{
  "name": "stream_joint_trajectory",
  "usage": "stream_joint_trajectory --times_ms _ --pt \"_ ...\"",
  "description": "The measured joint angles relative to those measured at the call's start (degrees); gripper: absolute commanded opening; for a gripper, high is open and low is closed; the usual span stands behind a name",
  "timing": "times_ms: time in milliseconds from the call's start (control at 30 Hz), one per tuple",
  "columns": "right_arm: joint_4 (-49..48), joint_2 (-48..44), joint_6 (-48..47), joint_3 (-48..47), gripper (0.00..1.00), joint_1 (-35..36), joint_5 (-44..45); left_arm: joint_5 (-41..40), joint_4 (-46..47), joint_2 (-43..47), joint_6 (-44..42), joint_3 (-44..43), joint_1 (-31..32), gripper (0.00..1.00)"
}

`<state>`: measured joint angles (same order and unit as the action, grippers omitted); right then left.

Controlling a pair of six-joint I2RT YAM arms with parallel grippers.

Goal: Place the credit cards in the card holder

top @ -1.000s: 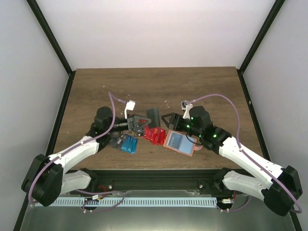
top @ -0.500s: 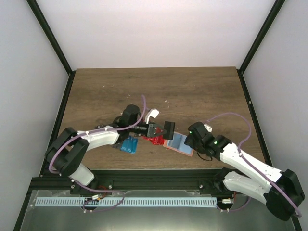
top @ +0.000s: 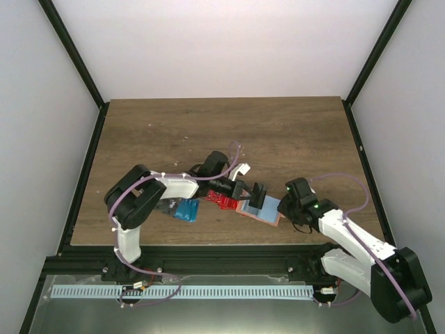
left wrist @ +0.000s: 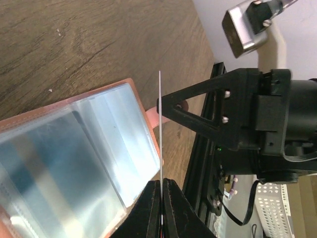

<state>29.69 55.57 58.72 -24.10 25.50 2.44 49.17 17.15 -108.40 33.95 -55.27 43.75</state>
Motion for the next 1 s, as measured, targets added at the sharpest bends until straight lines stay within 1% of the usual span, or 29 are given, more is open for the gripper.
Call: stream_joint_trajectory --times_ms 167,267,367,467,567,800,1000 --pt "-1.09 0.09 -1.55 0.09 0.47 -1.29 -0.81 -0.02 -2.62 -3.13 -1.05 -3.19 0.85 0.04" --pt "-1.09 -0.37 -2.34 0.42 0.48 -1.42 -0.79 -0.02 -3.61 -4.94 -1.44 -5.07 1.27 0.04" --pt "-0.94 -1.11 -2.56 0.63 0.48 -1.44 -0.74 -0.04 -4.68 -6.69 -1.79 -6.29 1.38 0.04" --pt "-1.38 -1.64 -2.56 1.03 0.43 -1.51 -0.79 -0.22 -5.86 -7.52 -2.38 -6.56 1.36 0.04" --pt "-2.78 -1.46 -2.56 2.71 0.34 -1.57 -1.44 -0.48 -6.97 -8.35 -2.91 -7.02 1.38 0.04" --pt "-6.54 0.13 -2.29 4.72 0.18 -1.79 -3.26 -1.03 -7.69 -9.68 -3.1 -8.17 1.4 0.04" --pt "-8.72 0.39 -2.12 5.62 0.11 -1.79 -4.28 -1.55 -8.48 -9.86 -3.08 -8.7 1.42 0.04"
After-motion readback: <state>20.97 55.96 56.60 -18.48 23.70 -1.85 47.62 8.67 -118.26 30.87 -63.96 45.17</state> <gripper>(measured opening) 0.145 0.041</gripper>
